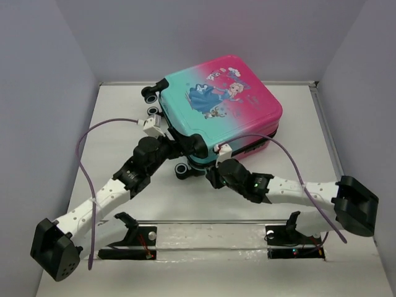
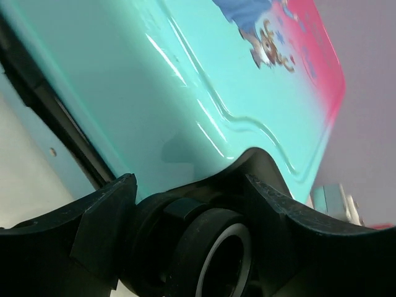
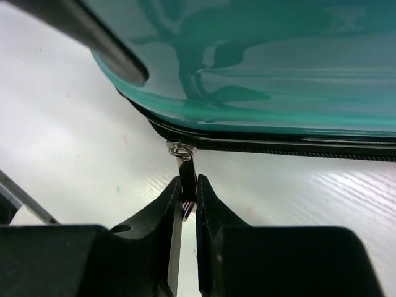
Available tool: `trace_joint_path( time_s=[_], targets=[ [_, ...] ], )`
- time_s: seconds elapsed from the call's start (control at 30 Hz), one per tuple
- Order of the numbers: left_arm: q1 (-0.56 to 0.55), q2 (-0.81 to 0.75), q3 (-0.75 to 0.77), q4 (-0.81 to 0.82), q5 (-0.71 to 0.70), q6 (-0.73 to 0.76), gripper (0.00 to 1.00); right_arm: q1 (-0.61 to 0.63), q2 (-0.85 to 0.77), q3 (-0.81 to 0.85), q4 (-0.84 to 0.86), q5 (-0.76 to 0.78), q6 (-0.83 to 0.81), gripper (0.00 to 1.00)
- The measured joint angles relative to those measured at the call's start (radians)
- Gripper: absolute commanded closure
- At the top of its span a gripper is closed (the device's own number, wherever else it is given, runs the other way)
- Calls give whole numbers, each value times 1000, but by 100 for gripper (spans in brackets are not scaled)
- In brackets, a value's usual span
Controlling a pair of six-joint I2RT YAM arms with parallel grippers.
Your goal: Pack the luggage
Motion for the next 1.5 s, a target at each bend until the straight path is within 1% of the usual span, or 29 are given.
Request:
trace_joint_path(
  time_s=[0.07, 0.13, 0.2, 0.27, 0.33, 0.37, 0.43, 0.47, 0.5, 0.53, 0.57, 0.6, 0.63, 0.77, 0.8, 0.83, 0.87, 0.93, 1.0, 1.07, 1.13, 1.27, 1.4, 1.5],
  targets=[
    [-2, 34, 9, 7, 79, 4, 93, -31, -57, -45, -2, -32, 4, 93],
    [-1, 93, 22, 52, 173, -19, 94, -53, -103, -76, -24, -39, 4, 93],
    [0, 175, 50, 85, 236, -37, 94, -63, -106, -78, -31, -37, 3, 93],
    [-1, 282, 141, 68, 323, -45, 94, -50, -82, -78, -9, 32, 3, 93],
    [1, 396, 272, 6, 382, -45, 90, -44, -53, -77, 9, 124, 1, 93],
    [3, 442, 345, -47, 399, -39, 82, -39, -21, -77, 51, 197, -1, 93],
    [12, 516, 457, -132, 409, -12, 66, -30, 33, -77, 122, 276, -1, 93],
    [15, 534, 490, -153, 411, 0, 54, -22, 66, -77, 168, 327, 4, 93],
    [18, 563, 550, -204, 407, 26, 31, -12, 93, -77, 203, 370, 9, 93],
    [18, 573, 576, -229, 401, 44, 22, 2, 118, -78, 243, 412, 18, 93],
    [18, 577, 591, -244, 393, 61, 11, 12, 124, -86, 270, 439, 29, 93],
    [16, 576, 597, -253, 388, 77, 3, 23, 119, -101, 294, 452, 37, 93],
    [14, 575, 606, -268, 384, 87, 1, 39, 105, -123, 316, 461, 47, 93],
    [-10, 554, 665, -372, 315, 172, 3, 74, -5, -191, 337, 428, 62, 93],
    [1, 535, 672, -380, 309, 194, 5, 77, -39, -205, 329, 400, 61, 93],
    [39, 509, 674, -373, 317, 210, 7, 81, -69, -219, 321, 376, 60, 93],
    [80, 490, 676, -368, 334, 222, 13, 87, -109, -235, 305, 342, 56, 93],
    [262, 433, 684, -364, 336, 253, 19, 99, -181, -263, 267, 286, 51, 93],
    [422, 416, 712, -357, 306, 300, 24, 109, -257, -288, 212, 219, 50, 93],
    [538, 417, 726, -335, 287, 370, 27, 116, -337, -317, 163, 161, 50, 93],
    [555, 425, 725, -325, 306, 434, 27, 122, -430, -346, 108, 114, 52, 93],
    [526, 471, 709, -285, 404, 570, 23, 127, -631, -378, -44, 47, 62, 93],
    [515, 520, 658, -261, 525, 677, 22, 128, -689, -377, -114, 30, 63, 93],
    [515, 540, 634, -261, 590, 724, 22, 133, -718, -377, -148, 32, 63, 93]
  ],
)
